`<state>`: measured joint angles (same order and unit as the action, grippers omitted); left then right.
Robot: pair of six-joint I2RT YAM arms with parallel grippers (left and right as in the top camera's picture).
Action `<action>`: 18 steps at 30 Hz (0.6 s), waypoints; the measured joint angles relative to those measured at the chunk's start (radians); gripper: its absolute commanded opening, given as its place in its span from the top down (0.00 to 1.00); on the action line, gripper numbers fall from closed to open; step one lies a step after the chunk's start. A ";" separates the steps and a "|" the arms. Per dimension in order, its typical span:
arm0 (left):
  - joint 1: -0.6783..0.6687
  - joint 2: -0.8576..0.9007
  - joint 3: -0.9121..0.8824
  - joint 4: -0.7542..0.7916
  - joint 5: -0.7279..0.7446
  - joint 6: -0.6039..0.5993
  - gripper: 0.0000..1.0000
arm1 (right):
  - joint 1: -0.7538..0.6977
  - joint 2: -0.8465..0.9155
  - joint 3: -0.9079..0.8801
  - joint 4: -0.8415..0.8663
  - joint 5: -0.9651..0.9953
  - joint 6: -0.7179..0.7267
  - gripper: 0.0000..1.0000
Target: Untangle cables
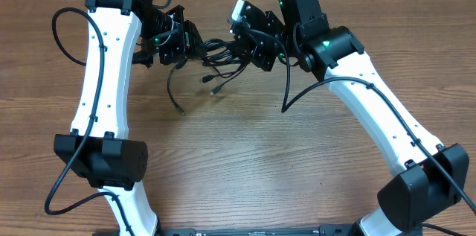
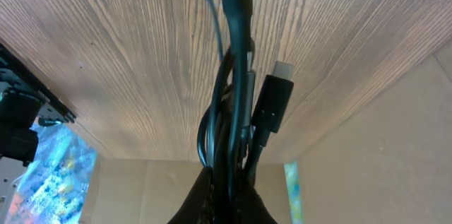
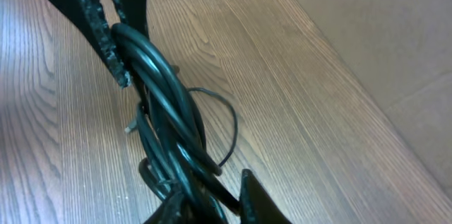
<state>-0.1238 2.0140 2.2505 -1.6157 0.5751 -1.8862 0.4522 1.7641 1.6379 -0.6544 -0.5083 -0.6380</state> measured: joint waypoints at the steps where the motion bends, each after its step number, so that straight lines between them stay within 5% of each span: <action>1: 0.000 0.000 0.000 0.000 0.001 0.000 0.96 | 0.002 0.000 0.000 0.000 0.000 -0.002 0.85; 7: 0.000 0.000 0.000 -0.001 0.001 0.000 0.96 | 0.022 0.000 0.000 0.005 0.017 -0.002 0.81; 12: 0.000 0.000 0.000 -0.001 0.001 0.000 0.96 | 0.051 0.000 0.000 0.010 0.019 -0.002 0.96; 18: 0.000 0.000 0.000 0.000 0.000 0.000 0.96 | 0.052 0.000 0.000 0.006 0.018 -0.009 0.96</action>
<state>-0.1238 2.0140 2.2505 -1.6154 0.5755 -1.8866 0.5045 1.7641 1.6379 -0.6487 -0.4904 -0.6468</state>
